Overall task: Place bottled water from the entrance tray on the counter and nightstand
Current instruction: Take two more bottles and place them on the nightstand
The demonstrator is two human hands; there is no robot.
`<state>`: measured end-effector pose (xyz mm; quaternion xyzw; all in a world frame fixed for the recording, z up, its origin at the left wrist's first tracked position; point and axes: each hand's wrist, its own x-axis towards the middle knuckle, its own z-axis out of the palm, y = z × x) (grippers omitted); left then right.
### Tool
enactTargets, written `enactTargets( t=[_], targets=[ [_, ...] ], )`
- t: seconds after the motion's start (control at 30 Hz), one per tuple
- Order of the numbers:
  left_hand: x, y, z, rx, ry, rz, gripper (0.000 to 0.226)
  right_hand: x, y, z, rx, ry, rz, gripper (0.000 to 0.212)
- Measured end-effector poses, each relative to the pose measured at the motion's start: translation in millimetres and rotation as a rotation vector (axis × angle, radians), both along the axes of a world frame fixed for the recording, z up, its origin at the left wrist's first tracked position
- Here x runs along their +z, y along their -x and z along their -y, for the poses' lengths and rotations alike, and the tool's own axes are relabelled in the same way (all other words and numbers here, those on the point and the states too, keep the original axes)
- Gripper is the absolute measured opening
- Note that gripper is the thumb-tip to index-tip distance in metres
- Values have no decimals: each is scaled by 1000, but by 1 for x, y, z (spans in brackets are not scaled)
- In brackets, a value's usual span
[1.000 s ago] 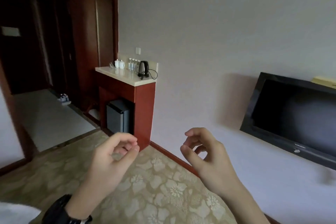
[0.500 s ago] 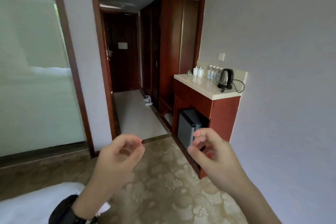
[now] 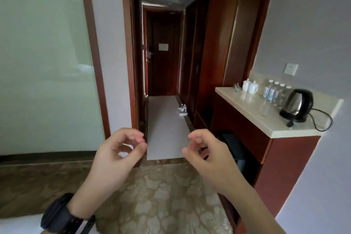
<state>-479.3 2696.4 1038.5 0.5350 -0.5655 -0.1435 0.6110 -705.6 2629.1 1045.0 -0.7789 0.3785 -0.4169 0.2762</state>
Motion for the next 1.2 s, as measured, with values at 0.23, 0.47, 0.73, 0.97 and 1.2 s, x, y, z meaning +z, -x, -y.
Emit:
enactTargets(
  t=[0.23,0.47,0.73,0.97,1.2],
  targets=[
    [-29,-59,189,42,-3,-12,24,-8,-47,200,24,10,-55,29],
    [-3,-93,403,-34,45,7,25,27,-81,397,-24,46,-97,28],
    [-12,-124,603,-103,56,65,16,-1,-113,591,-49,-64,-31,25],
    [-25,-150,807,-73,63,55,26,-26,-141,804,-25,-73,21,26],
    [-3,-194,995,4,56,21,35,8,-200,1015,43,-79,95,25]
  ],
)
